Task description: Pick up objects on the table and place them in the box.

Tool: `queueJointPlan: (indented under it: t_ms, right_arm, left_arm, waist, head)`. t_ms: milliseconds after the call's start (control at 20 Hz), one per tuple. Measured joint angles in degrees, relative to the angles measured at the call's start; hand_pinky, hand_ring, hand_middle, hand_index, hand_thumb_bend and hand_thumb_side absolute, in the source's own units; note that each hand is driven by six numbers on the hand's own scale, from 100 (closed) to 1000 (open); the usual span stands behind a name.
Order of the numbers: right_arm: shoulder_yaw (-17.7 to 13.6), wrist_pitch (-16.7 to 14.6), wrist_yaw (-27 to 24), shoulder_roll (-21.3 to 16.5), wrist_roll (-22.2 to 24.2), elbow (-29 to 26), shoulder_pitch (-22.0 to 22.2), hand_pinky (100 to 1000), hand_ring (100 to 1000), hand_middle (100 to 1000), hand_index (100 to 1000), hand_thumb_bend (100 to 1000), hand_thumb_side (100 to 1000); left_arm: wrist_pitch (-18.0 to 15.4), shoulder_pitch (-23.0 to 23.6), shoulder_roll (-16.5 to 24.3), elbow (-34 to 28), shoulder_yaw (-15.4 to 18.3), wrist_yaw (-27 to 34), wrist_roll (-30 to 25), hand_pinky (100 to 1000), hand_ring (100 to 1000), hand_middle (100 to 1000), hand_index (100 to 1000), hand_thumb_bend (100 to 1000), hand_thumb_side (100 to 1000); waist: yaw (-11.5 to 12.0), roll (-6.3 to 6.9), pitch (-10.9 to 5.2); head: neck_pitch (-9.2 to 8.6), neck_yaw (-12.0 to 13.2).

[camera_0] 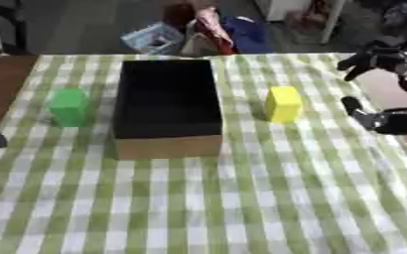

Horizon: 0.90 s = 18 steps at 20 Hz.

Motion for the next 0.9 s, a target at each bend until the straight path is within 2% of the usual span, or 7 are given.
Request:
queueJointPlan:
  t_ms: [250,500,900]
  right_arm:
    - [0.5,-0.1,-0.1,0.0,0.5,0.3,-0.4,748,680,735,852,143,193]
    - [0.9,-0.2,-0.2,0.0,1.0,0.3,-0.8,748,680,735,852,140,195]
    - [1.5,-0.4,-0.3,0.0,1.6,0.3,-1.6,748,678,732,851,133,201]
  left_arm:
    - [-3.4,-8.6,-0.2,13.6,-3.6,-5.0,-5.4,800,730,738,840,775,279]
    - [-6.4,-15.0,-3.6,25.5,-5.1,-10.8,-8.1,791,720,731,837,766,275]
    - [-8.6,-20.4,-9.3,37.8,-5.0,-20.7,-5.3,783,711,728,834,747,265]
  waist:
    - [-1.0,0.51,-0.02]
    - [-2.1,0.94,-0.02]
    - [-4.2,1.29,0.38]
  head:
    - [0.43,0.7]
    - [0.47,1.3]
    - [0.49,2.7]
